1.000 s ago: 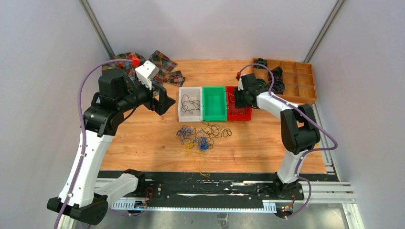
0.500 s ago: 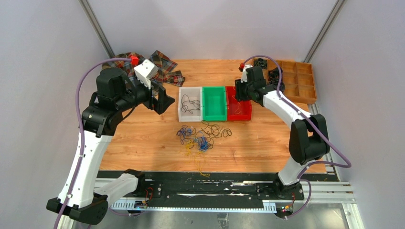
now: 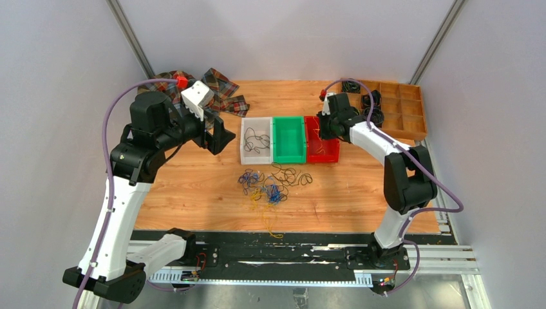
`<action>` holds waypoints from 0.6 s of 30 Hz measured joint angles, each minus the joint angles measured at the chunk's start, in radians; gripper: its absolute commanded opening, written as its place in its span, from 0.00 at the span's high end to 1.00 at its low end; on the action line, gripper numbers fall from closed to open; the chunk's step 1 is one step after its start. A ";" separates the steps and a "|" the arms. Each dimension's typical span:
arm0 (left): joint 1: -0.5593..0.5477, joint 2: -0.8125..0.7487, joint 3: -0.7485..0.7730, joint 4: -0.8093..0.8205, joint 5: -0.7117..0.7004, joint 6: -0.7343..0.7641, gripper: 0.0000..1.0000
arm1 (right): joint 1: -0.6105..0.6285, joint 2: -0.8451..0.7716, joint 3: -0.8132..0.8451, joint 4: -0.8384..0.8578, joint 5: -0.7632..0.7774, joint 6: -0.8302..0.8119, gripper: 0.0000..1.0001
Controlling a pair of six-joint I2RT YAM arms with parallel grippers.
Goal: Untangle the cables
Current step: Place the cable in the bin.
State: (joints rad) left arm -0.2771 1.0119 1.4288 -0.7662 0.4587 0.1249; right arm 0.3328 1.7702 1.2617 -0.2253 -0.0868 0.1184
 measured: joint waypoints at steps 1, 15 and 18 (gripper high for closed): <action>0.000 0.000 0.000 0.000 0.000 0.000 0.02 | 0.000 -0.003 -0.014 0.009 0.000 0.003 0.99; 0.000 0.005 0.001 0.000 0.000 0.004 0.02 | 0.000 -0.245 -0.151 0.071 0.019 0.072 0.37; 0.000 0.006 0.008 -0.002 0.000 0.004 0.02 | 0.000 -0.221 -0.021 0.071 0.055 0.060 0.36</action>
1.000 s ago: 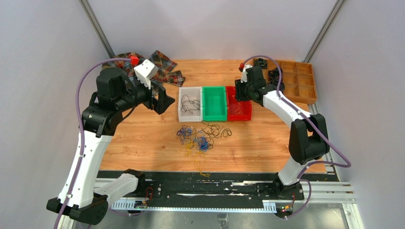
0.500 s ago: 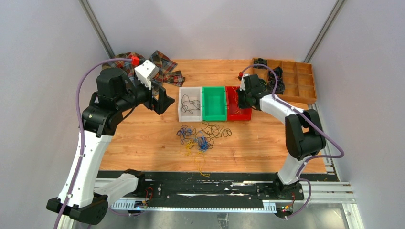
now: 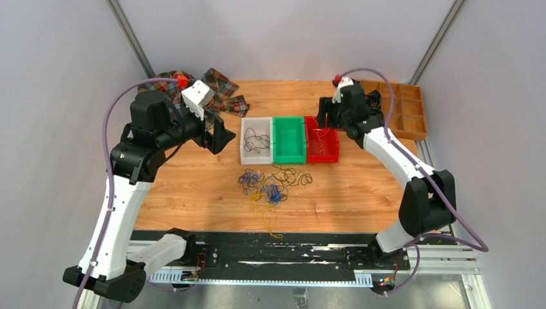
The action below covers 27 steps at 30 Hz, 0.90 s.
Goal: Untangle the cables
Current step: Place the cable in the bin.
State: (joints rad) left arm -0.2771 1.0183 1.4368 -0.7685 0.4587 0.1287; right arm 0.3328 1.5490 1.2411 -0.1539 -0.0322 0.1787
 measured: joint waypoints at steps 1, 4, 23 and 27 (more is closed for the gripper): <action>0.000 0.001 0.004 -0.001 0.000 0.000 0.02 | 0.000 0.024 0.055 0.002 0.016 -0.010 0.36; 0.000 0.001 0.007 -0.002 0.000 0.000 0.02 | -0.004 0.112 0.184 -0.003 0.040 -0.036 0.35; 0.000 0.023 0.010 -0.041 -0.004 0.052 0.02 | -0.026 0.598 0.569 -0.101 -0.106 -0.238 0.42; 0.000 0.023 0.011 -0.047 -0.011 0.064 0.02 | -0.026 0.641 0.626 -0.107 -0.122 -0.255 0.49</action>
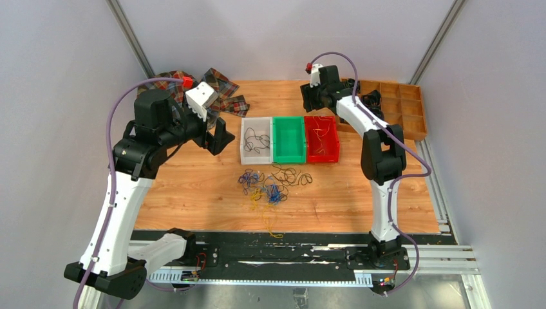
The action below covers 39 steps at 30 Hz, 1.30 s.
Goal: Untangle the cables
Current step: Place the cable in the bin.
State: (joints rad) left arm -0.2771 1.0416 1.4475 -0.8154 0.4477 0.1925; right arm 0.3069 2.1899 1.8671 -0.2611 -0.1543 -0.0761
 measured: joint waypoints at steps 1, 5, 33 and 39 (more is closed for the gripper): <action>0.000 0.000 0.000 -0.002 -0.001 0.003 0.02 | 0.000 0.010 0.010 -0.003 -0.005 -0.002 0.51; 0.000 0.001 0.008 -0.005 -0.007 0.011 0.02 | 0.000 0.034 0.028 -0.010 -0.037 -0.009 0.62; 0.000 -0.013 0.013 -0.010 -0.026 0.034 0.02 | 0.000 -0.365 -0.376 0.161 -0.053 0.023 0.99; 0.000 -0.019 0.013 -0.010 -0.026 0.034 0.02 | 0.000 -0.407 -0.500 0.227 -0.056 0.063 0.99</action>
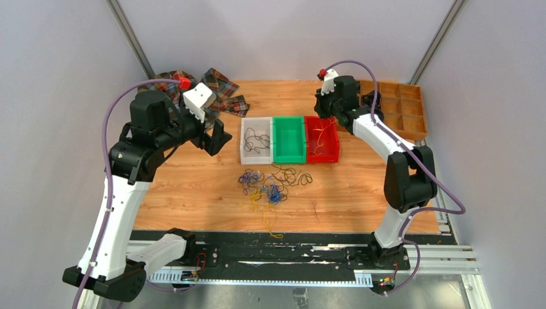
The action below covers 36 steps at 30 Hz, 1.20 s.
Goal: Untangle the cables
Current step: Place the cable in the bin.
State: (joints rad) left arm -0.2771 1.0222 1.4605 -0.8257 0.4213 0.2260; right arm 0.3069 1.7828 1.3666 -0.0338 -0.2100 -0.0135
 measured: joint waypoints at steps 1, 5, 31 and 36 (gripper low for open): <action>0.000 -0.001 0.000 0.000 0.000 0.000 0.02 | 0.000 0.003 -0.019 0.000 0.000 0.008 0.99; 0.000 -0.008 0.000 0.000 0.000 0.002 0.02 | 0.000 0.019 -0.075 0.002 -0.010 0.045 0.99; 0.000 -0.015 0.000 0.000 0.000 0.007 0.02 | 0.001 0.216 0.009 0.001 0.055 0.069 0.57; 0.000 -0.015 0.000 0.000 0.000 0.007 0.02 | 0.001 0.179 0.011 -0.013 0.064 0.052 0.51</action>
State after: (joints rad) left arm -0.2771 1.0069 1.4605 -0.8257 0.4217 0.2333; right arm 0.3077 1.9614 1.3773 -0.0467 -0.1463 0.0383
